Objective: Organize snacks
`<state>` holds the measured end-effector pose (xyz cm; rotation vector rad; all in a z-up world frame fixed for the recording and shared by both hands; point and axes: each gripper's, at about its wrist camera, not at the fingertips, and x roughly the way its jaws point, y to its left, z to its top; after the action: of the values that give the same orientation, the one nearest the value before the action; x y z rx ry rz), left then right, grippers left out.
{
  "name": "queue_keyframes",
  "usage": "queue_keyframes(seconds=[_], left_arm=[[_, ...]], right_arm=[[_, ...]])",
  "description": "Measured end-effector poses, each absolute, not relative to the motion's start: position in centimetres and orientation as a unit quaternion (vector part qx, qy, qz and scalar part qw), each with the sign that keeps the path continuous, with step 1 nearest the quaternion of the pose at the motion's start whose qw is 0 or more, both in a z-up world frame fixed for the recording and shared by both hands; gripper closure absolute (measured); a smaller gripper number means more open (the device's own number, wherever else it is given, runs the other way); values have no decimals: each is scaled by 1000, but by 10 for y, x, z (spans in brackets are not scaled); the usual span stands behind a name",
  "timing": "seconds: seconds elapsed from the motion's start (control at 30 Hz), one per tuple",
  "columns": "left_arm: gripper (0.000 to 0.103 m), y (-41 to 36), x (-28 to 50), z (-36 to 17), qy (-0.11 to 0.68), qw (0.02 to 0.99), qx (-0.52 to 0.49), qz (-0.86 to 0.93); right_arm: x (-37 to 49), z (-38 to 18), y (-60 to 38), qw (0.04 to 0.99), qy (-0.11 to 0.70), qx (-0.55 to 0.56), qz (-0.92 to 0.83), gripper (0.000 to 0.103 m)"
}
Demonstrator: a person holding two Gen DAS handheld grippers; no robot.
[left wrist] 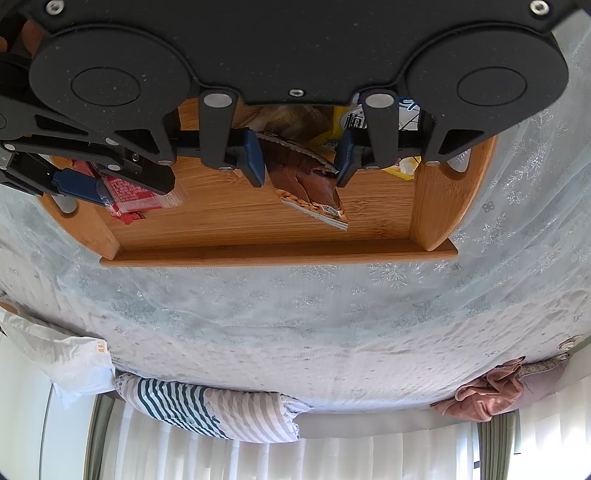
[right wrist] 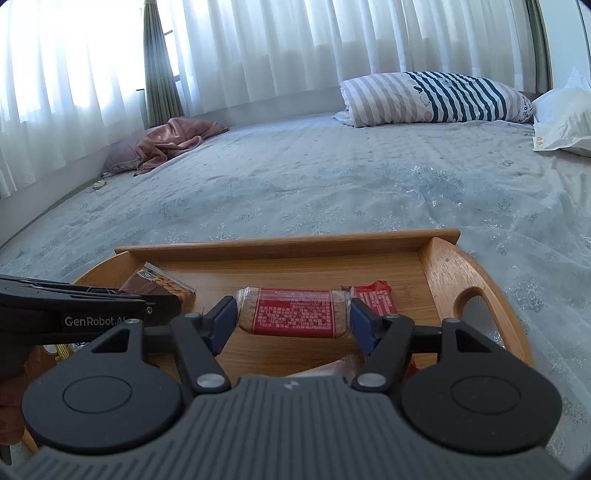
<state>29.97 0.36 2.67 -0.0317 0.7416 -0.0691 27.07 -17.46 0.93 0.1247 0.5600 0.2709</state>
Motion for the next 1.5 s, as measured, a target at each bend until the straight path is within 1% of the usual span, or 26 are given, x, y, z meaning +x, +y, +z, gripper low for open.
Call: queue_keyframes(seconds=[0.07, 0.13, 0.2, 0.37, 0.4, 0.47, 0.53, 0.6, 0.7, 0.83, 0.93, 1.13, 1.5], left_arm=[[60, 4, 300, 27, 364, 930, -19, -35], [54, 4, 300, 28, 364, 931, -18, -34], [50, 4, 299, 28, 362, 932, -15, -33], [47, 2, 298, 29, 361, 932, -11, -26], [43, 3, 297, 29, 360, 933, -11, -24], [39, 3, 295, 31, 355, 935, -9, -19], [30, 4, 294, 32, 351, 936, -6, -14], [26, 6, 291, 34, 348, 937, -7, -10], [23, 9, 287, 37, 348, 937, -10, -9], [16, 12, 280, 41, 345, 939, -6, -5], [13, 15, 274, 46, 340, 940, -6, -1], [12, 17, 264, 52, 337, 941, -11, 0], [11, 16, 240, 57, 341, 940, -22, -10]], right_arm=[[271, 9, -176, 950, 275, 64, 134, 32], [272, 10, -177, 950, 275, 67, 134, 31], [271, 10, -177, 950, 274, 68, 134, 30], [272, 9, -178, 948, 278, 74, 135, 25], [271, 9, -179, 949, 277, 75, 134, 23], [270, 9, -180, 949, 273, 79, 135, 22], [269, 9, -182, 949, 270, 84, 137, 22], [269, 9, -184, 950, 268, 89, 136, 21], [267, 11, -184, 952, 264, 90, 129, 18], [259, 17, -182, 957, 252, 71, 123, 14], [253, 20, -182, 958, 250, 64, 127, 14], [244, 27, -188, 957, 250, 82, 125, 12], [222, 31, -190, 957, 256, 53, 130, 10]])
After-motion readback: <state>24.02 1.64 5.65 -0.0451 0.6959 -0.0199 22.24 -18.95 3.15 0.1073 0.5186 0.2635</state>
